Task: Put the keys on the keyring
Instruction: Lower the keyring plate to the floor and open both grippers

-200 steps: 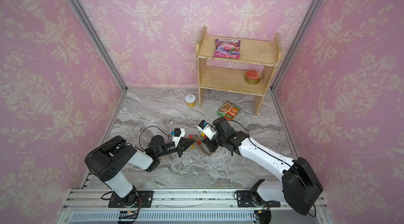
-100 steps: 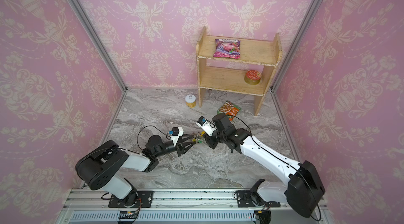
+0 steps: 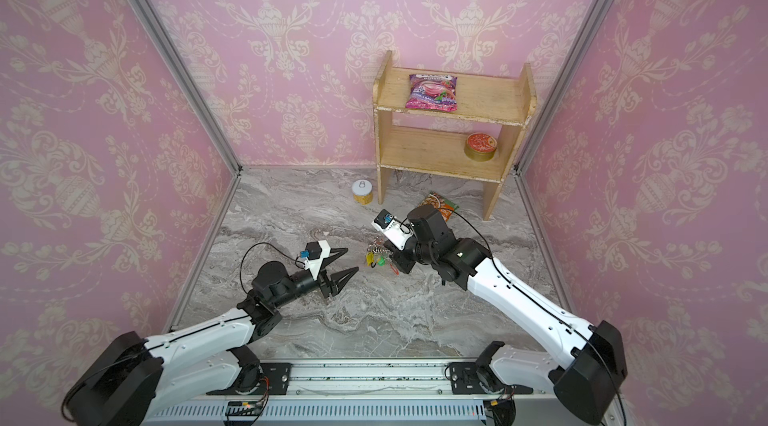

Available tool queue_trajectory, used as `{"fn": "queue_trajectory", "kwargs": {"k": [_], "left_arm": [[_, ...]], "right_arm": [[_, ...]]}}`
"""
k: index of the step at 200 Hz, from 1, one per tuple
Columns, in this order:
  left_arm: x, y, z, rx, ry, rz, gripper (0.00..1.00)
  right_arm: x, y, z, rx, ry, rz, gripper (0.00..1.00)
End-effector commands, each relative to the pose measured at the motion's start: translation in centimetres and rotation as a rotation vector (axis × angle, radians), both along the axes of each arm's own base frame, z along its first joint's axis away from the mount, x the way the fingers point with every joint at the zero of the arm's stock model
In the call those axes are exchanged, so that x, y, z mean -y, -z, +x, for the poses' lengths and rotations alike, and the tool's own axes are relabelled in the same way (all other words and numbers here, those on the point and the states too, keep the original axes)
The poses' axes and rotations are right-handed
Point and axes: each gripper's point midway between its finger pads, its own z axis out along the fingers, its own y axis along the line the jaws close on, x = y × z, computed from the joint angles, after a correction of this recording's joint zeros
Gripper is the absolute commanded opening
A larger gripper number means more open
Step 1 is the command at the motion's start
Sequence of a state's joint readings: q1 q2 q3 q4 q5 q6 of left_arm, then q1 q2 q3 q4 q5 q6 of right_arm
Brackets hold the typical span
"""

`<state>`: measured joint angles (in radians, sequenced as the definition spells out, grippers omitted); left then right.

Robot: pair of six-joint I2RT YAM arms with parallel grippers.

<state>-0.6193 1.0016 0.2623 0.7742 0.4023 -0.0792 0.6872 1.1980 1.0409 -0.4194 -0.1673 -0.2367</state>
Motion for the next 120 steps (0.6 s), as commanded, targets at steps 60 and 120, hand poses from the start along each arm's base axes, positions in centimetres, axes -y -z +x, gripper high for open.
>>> {"fn": "queue_trajectory", "kwargs": {"k": [60,120], "left_arm": [[-3.2,3.1,0.0,-0.088,-0.154,0.17,0.76],[-3.0,2.4,-0.4,-0.084,-0.13,0.168,0.78]], "right_arm": [[-1.5,3.0,-1.8,-0.115,0.074,0.096,0.0],[3.1,13.1,-2.2,-0.377,0.308,-0.073,0.0]]}}
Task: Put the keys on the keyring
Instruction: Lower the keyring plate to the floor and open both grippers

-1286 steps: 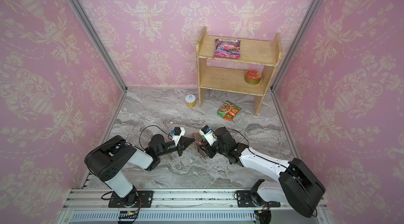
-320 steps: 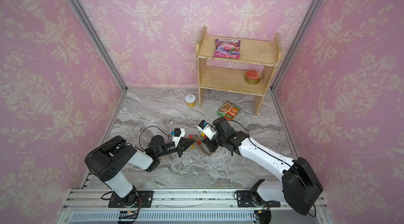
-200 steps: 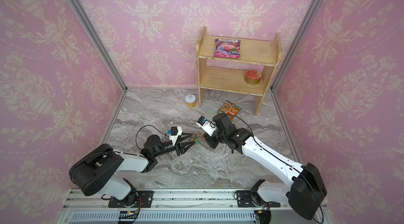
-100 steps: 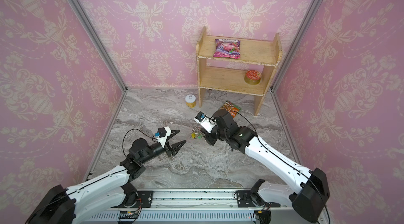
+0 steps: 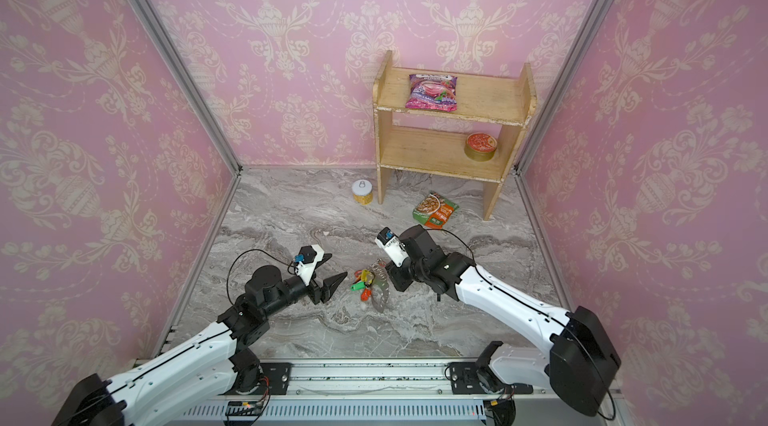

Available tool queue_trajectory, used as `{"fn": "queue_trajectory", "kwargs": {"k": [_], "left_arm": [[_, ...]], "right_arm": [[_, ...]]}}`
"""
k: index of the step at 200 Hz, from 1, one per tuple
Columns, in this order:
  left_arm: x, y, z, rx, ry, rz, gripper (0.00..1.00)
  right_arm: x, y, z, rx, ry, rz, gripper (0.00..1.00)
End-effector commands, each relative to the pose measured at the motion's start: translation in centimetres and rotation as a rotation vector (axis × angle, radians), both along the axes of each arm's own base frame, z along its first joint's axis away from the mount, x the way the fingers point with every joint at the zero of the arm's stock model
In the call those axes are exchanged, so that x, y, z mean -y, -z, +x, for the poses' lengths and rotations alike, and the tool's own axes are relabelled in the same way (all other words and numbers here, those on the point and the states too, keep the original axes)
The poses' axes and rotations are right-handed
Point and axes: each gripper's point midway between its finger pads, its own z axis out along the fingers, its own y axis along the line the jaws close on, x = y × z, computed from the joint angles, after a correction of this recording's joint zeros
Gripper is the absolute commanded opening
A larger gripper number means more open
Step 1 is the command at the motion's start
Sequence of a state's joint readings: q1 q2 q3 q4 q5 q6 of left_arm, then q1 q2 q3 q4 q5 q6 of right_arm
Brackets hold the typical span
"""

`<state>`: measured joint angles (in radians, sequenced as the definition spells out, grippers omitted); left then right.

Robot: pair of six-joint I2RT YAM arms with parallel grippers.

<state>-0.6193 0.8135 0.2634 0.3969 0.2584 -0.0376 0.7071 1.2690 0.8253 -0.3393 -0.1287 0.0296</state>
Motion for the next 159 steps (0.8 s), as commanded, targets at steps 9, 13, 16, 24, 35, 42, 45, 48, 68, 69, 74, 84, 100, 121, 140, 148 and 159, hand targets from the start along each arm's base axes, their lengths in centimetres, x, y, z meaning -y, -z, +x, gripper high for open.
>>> {"fn": "queue_trajectory", "kwargs": {"k": [9,13,16,24,35,42,45,48,68,69,74,84,100,121,140,148,159], "left_arm": [[0.0,-0.9,-0.3,0.023,0.011,0.021,0.78],[0.0,-1.0,-0.4,0.023,0.011,0.022,0.78],[0.0,-1.0,-0.4,0.023,0.011,0.023,0.78],[-0.1,-1.0,-0.4,0.023,0.011,0.023,0.79],[0.0,-0.9,-0.4,0.02,0.015,0.028,0.79],[0.0,-0.9,-0.4,0.017,0.015,0.03,0.79],[0.0,-0.9,-0.4,0.017,0.015,0.031,0.79],[0.0,-0.8,-0.4,0.014,0.015,0.034,0.79],[-0.1,-0.6,-0.2,-0.001,0.007,0.047,0.79],[-0.1,-0.6,-0.2,-0.002,0.006,0.048,0.79],[-0.1,-0.5,-0.2,-0.005,0.003,0.052,0.79],[-0.3,-0.4,0.0,-0.013,-0.01,0.06,0.79],[-0.8,-0.2,0.3,-0.025,-0.043,0.076,0.8],[-1.6,0.0,0.8,-0.047,-0.101,0.099,0.81],[-2.6,0.4,1.4,-0.06,-0.168,0.119,0.85],[-3.1,0.6,1.8,-0.064,-0.204,0.132,0.87],[-3.8,1.1,2.5,-0.072,-0.259,0.153,0.9]], "right_arm": [[2.4,3.3,-0.6,-0.096,0.138,-0.07,0.0],[2.8,3.5,-0.6,-0.098,0.153,-0.082,0.0],[3.0,3.6,-0.6,-0.099,0.159,-0.087,0.0],[3.5,3.7,-0.6,-0.104,0.182,-0.102,0.0],[3.9,3.8,-0.5,-0.111,0.204,-0.106,0.0],[4.2,3.8,-0.4,-0.11,0.223,-0.115,0.0],[4.5,3.8,-0.3,-0.109,0.236,-0.123,0.0],[4.8,3.8,-0.1,-0.108,0.254,-0.135,0.0],[7.4,4.1,0.6,-0.12,0.388,-0.228,0.3],[7.6,4.1,0.7,-0.118,0.396,-0.232,0.32],[8.2,4.1,0.8,-0.117,0.426,-0.254,0.37],[9.1,3.9,1.0,-0.106,0.466,-0.276,0.43],[10.0,3.3,1.3,-0.079,0.511,-0.277,0.52],[10.1,2.5,1.7,-0.052,0.526,-0.242,0.57],[9.9,1.8,2.2,-0.026,0.52,-0.21,0.62],[9.7,1.4,2.6,-0.009,0.508,-0.19,0.66],[9.7,0.7,3.3,0.025,0.503,-0.165,0.73]]}}
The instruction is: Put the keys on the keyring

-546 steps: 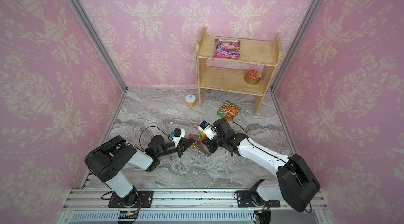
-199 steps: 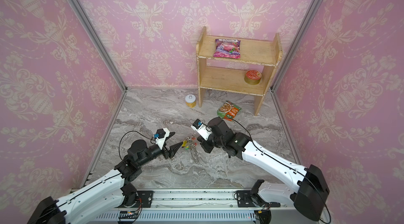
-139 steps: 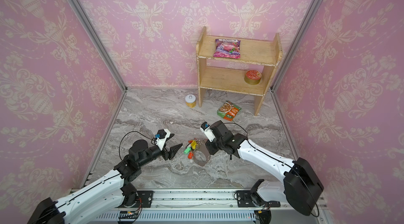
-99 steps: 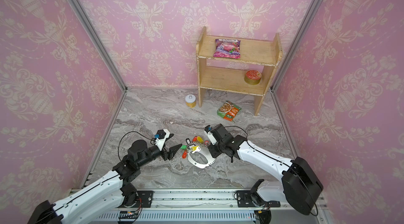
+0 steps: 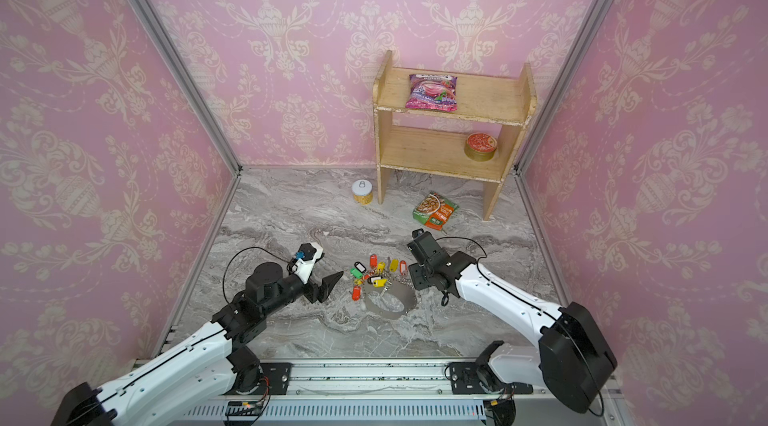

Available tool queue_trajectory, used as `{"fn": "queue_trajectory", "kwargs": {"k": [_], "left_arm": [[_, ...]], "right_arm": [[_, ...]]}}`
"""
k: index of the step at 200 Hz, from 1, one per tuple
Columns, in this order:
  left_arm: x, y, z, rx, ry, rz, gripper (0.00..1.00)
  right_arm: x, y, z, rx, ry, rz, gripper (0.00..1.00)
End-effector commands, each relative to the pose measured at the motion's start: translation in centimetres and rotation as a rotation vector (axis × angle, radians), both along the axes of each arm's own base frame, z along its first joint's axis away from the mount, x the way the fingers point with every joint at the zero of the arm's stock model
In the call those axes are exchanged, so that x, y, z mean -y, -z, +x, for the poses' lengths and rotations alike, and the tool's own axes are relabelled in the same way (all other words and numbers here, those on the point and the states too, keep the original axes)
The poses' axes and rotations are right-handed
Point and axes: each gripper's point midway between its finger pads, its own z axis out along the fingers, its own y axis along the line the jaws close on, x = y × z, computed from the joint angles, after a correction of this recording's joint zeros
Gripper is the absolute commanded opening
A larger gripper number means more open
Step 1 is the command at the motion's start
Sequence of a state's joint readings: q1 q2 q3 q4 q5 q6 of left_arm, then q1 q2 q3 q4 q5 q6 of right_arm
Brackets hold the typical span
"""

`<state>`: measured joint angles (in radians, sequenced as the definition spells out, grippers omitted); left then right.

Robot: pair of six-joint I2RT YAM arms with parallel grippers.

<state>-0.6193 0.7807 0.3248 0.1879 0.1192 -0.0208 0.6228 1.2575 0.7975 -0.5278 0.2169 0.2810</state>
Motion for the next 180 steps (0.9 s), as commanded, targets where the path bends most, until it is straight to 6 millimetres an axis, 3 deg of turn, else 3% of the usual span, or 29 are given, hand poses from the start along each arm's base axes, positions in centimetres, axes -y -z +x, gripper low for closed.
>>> {"fn": "queue_trajectory", "kwargs": {"k": [1,37,67,122,180], "left_arm": [[-1.8,0.0,1.5,-0.008,-0.136,0.049,0.9],[-4.9,0.7,4.5,0.018,-0.305,0.143,0.96],[-8.0,0.8,7.1,0.039,-0.439,0.178,0.98],[-12.6,1.1,10.1,0.094,-0.603,0.177,0.99],[-16.5,3.4,11.5,0.083,-0.702,0.212,0.99]], "right_arm": [[0.0,-2.5,1.7,0.104,0.006,0.042,0.73],[0.7,-5.2,4.8,0.23,-0.019,0.124,0.89],[3.6,-6.1,7.9,0.327,0.05,0.119,1.0],[9.5,-4.7,12.7,0.46,0.202,0.074,1.0],[12.9,-2.7,13.5,0.543,0.234,0.029,1.0]]}}
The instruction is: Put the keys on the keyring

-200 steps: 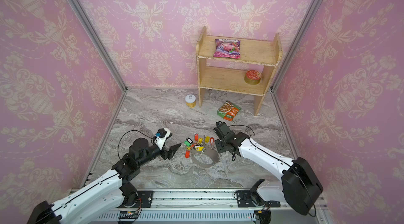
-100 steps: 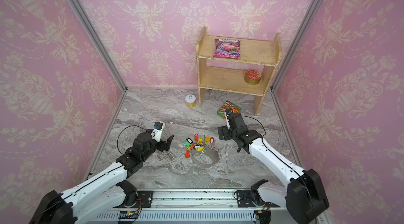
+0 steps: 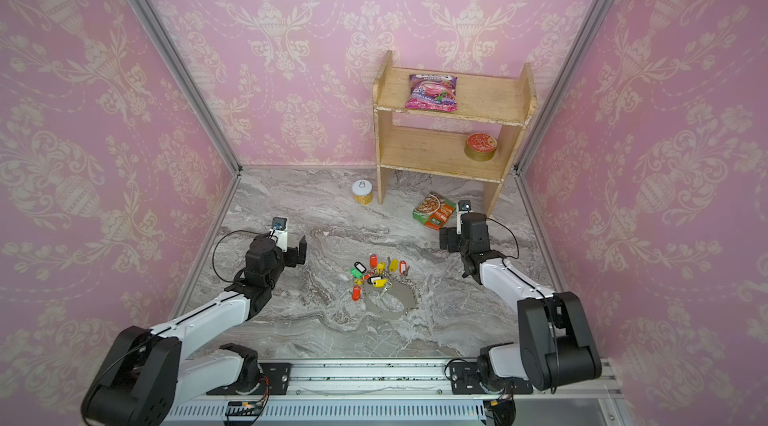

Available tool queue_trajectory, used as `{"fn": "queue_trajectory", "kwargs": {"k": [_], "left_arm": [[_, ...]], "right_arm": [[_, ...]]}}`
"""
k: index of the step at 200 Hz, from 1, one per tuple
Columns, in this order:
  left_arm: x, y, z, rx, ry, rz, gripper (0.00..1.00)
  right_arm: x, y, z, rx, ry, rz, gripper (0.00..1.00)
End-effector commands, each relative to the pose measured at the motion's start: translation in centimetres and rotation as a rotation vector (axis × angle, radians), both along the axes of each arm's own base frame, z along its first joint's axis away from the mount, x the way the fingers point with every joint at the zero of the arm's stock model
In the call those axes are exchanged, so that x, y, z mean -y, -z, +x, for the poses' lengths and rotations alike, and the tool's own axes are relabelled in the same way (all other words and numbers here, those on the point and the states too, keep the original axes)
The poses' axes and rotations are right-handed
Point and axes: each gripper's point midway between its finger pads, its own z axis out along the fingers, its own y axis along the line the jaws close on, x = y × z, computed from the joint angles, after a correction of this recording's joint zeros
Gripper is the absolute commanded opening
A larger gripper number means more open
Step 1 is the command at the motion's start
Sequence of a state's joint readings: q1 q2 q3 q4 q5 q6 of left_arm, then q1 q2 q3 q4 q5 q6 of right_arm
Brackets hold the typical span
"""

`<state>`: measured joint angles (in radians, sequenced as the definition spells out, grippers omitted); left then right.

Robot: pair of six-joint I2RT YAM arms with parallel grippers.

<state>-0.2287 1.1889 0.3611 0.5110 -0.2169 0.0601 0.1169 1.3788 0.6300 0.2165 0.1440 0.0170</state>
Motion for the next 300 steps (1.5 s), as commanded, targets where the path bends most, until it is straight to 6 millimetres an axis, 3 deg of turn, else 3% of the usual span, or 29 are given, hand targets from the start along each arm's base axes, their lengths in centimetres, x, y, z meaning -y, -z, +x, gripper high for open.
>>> {"fn": "queue_trajectory", "kwargs": {"k": [1,19,74,93,129,185,208,300], "left_arm": [[-1.3,-0.3,0.4,0.051,-0.024,0.024,0.99],[-2.5,0.1,0.3,0.079,-0.061,0.01,0.99],[-3.5,2.1,0.9,0.047,-0.076,-0.001,0.99],[-4.3,1.8,1.1,0.069,-0.102,-0.012,0.99],[-4.4,2.3,2.6,0.091,-0.068,-0.061,0.99],[-4.9,4.1,2.9,0.073,-0.077,-0.081,0.97],[-5.0,4.6,3.1,0.068,-0.08,-0.079,0.97],[-4.9,4.7,3.2,0.068,-0.069,-0.082,0.99]], "right_arm": [[0.5,-1.6,1.1,0.122,-0.013,-0.023,1.0],[0.8,-1.3,0.5,0.16,-0.018,0.024,1.0],[0.2,0.3,-0.1,0.223,-0.058,0.037,1.0],[0.2,0.5,-0.2,0.235,-0.061,0.042,1.0],[0.0,1.2,-0.4,0.262,-0.081,0.05,1.0],[0.1,1.4,-0.1,0.249,-0.075,0.049,1.0],[1.1,1.5,0.1,0.241,-0.013,0.045,1.0],[1.1,1.6,0.2,0.229,-0.019,0.057,1.0]]}}
